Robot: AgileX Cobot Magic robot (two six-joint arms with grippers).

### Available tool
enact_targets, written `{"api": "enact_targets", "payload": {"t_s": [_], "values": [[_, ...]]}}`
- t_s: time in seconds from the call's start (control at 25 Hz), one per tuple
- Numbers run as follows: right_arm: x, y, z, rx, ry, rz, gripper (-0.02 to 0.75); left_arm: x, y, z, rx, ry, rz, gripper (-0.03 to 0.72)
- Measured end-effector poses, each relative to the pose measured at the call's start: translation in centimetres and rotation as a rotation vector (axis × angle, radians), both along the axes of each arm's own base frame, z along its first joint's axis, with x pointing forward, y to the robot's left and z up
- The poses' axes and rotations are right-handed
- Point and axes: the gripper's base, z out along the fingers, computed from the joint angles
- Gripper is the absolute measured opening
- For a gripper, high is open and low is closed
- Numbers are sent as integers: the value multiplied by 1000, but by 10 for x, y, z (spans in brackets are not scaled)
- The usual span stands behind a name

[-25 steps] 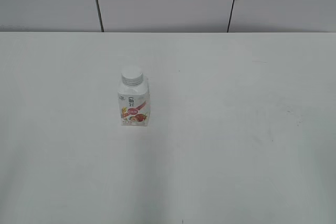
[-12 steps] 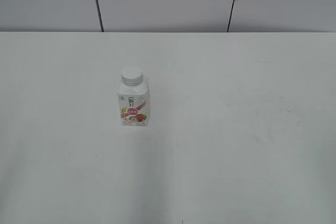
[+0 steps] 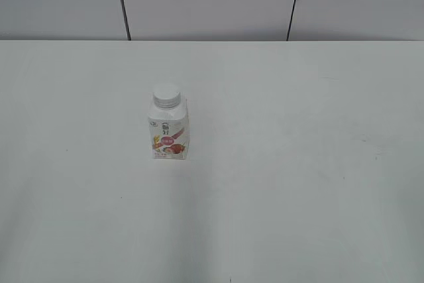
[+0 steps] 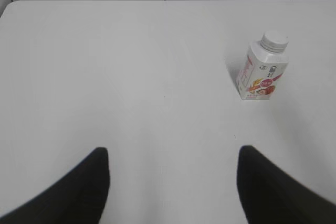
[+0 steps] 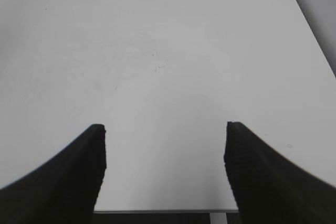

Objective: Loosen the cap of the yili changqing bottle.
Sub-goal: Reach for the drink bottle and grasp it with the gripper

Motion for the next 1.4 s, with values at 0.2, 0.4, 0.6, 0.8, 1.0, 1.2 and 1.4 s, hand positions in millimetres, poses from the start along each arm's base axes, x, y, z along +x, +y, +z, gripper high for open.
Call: {"api": "enact_targets", "payload": {"t_s": [0.2,0.4,0.6,0.8,1.0,1.2,1.4], "values": [[0,0,0,0,0,0,555,0,0,0,0,0,0,470],[0,0,0,0,-1,0,555,0,0,5,0,-38,2,470],[0,0,0,0,-2,0,555,5,2,27,1,-263,20,470],[0,0,0,0,-3,0,555,24,5,41,24,-437,48,470],[0,0,0,0,-4,0,555,56,7,32,37,-450,59,470],[0,0,0,0,-4,0,555,78,8,31,37,-425,62,470],[0,0,0,0,-4,0,555,93,8,26,37,-365,61,470]]}}
